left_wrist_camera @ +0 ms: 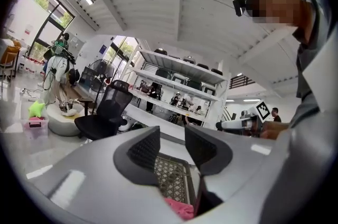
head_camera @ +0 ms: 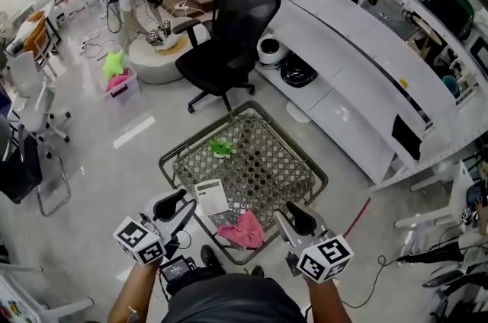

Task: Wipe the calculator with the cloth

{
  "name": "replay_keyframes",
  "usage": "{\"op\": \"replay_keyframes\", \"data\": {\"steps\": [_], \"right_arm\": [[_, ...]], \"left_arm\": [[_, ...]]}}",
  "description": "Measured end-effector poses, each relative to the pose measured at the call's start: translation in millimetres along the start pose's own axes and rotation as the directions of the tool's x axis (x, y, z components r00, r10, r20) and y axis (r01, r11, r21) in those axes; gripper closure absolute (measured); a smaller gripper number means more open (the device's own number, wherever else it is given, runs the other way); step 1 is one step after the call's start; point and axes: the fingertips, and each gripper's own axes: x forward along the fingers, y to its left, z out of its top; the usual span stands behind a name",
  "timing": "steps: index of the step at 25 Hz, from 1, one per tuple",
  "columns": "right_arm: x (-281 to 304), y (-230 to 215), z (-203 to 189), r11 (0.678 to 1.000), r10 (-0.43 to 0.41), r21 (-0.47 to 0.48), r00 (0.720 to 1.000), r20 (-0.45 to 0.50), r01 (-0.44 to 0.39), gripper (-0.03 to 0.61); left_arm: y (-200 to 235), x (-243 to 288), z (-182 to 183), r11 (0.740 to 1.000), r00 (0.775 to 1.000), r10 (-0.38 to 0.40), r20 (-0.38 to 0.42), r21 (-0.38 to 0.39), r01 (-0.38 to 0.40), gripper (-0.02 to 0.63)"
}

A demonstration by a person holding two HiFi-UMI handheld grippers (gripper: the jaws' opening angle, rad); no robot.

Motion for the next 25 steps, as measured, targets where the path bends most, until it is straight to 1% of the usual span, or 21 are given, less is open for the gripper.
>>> {"op": "replay_keyframes", "data": {"steps": [3, 8, 12, 16, 20, 22, 25], "right_arm": [[8.2, 2.3, 0.0, 1.000, -0.021, 0.002, 1.000, -0.002, 0.021, 0.454], [20.8, 7.2, -6.1, 0.999, -0.048, -0.002, 0.999, -0.021, 0.048, 0.454], [35.4, 12.0, -12.5, 0.999, -0.052, -0.011, 0.998, -0.041, 0.052, 0.454], [47.3, 12.4, -27.5, 0.999, -0.037, -0.013, 0.995, -0.092, 0.036, 0.454], [59.3, 2.9, -57.6, 1.000, -0.015, 0.012, 0.988, -0.156, 0.018, 0.454], [69.0, -3.8, -85.1, 0.999, 0.007, 0.035, 0.979, -0.202, 0.000, 0.454], [83.9, -18.3, -131.5, 0.995, 0.048, 0.101, 0.960, -0.276, -0.021, 0.453]], "left_arm": [[12.6, 4.5, 3.6, 1.000, 1.000, -0.020, -0.002, 0.002, 0.020, 0.419], [30.8, 3.1, 5.6, 0.999, 0.999, -0.032, 0.010, -0.024, 0.033, 0.419], [46.0, -0.7, -9.0, 0.999, 0.999, -0.036, -0.006, -0.039, 0.036, 0.419], [47.6, -1.0, -19.8, 0.998, 0.999, -0.030, -0.031, -0.054, 0.029, 0.419], [44.4, 3.1, -25.2, 0.998, 0.999, -0.016, -0.040, -0.054, 0.014, 0.419], [45.8, 0.8, -30.1, 0.999, 0.999, 0.014, -0.049, -0.045, -0.016, 0.419], [48.3, -3.9, -35.8, 0.996, 0.996, 0.068, -0.058, -0.050, -0.071, 0.419]]}}
